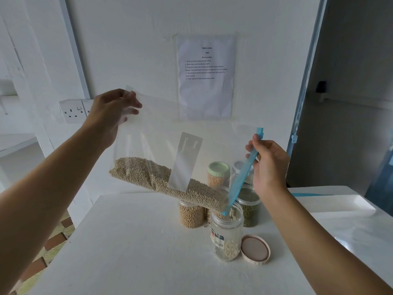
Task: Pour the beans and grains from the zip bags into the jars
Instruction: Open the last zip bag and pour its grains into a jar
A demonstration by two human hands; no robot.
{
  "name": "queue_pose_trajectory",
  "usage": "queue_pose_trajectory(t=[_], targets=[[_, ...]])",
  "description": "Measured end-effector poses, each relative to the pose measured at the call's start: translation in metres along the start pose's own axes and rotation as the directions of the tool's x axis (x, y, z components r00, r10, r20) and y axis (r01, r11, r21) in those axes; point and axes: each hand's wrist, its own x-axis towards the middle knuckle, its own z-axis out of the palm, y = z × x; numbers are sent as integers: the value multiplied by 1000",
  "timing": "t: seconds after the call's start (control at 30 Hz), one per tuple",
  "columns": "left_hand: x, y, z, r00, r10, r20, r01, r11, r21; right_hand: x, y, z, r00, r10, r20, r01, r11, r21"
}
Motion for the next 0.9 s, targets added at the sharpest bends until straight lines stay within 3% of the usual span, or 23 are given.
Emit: queue_pose_trajectory(t=[0.9], targets=[[5,3,3,1000,-2,-5,2,1000,-14,3,-3,-2,1000,-16,7,16,1000,-6]])
